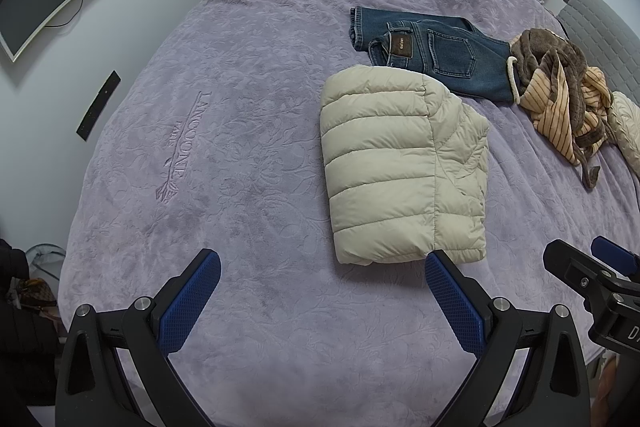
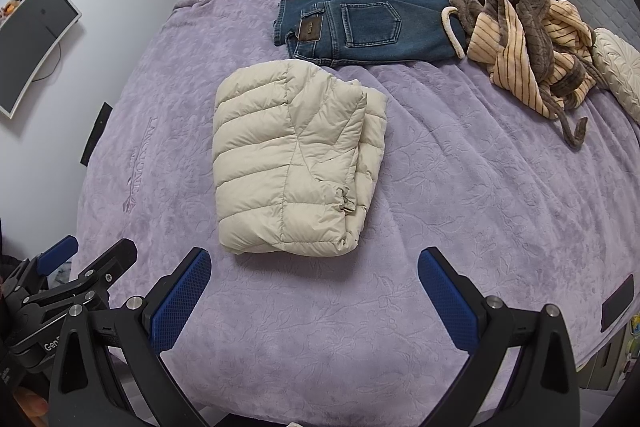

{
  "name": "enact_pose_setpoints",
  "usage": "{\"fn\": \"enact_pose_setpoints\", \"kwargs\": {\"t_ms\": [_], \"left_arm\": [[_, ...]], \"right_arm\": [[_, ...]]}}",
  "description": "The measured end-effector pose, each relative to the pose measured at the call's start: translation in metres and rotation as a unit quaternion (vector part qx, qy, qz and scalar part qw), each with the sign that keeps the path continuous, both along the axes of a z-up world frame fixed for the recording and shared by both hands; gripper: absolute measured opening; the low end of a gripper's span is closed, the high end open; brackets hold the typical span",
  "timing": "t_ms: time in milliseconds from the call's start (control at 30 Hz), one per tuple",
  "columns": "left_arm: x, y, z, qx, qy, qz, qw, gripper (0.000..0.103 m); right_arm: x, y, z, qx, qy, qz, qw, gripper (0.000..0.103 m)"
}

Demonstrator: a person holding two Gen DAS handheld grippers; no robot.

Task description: Fold large clothes

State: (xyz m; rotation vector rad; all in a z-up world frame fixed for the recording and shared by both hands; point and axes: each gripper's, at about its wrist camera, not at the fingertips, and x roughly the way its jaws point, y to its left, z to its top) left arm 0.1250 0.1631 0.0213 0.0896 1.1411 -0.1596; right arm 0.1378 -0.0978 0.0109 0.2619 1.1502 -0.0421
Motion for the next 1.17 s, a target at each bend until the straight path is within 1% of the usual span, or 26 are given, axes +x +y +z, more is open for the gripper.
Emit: {"fn": "enact_pose_setpoints", "kwargs": {"t_ms": [700, 833, 1000, 1167], "left_arm": [[0.001, 0.001, 0.001, 0.001, 0.000, 0.001, 1.0000, 0.102], [0.000, 0.006, -0.004, 0.001, 0.000, 0.006, 1.0000, 0.102], [0.000, 0.010, -0.006, 0.003, -0.004, 0.011, 0.9999, 0.102], [0.000, 0.010, -0.003, 0.000, -0.007, 0.007, 0.9999, 0.102]], "right_arm": [[0.000, 0.000, -0.001, 0.000, 0.001, 0.002, 1.000, 0.103], [0.003, -0.001, 0.000, 0.000, 0.002, 0.002, 1.000, 0.103], [-0.006, 0.003, -0.004, 0.001, 0.004, 0.003, 1.000, 0.103], [-0.005, 0.003, -0.004, 0.001, 0.006, 0.005, 1.000, 0.103]]}}
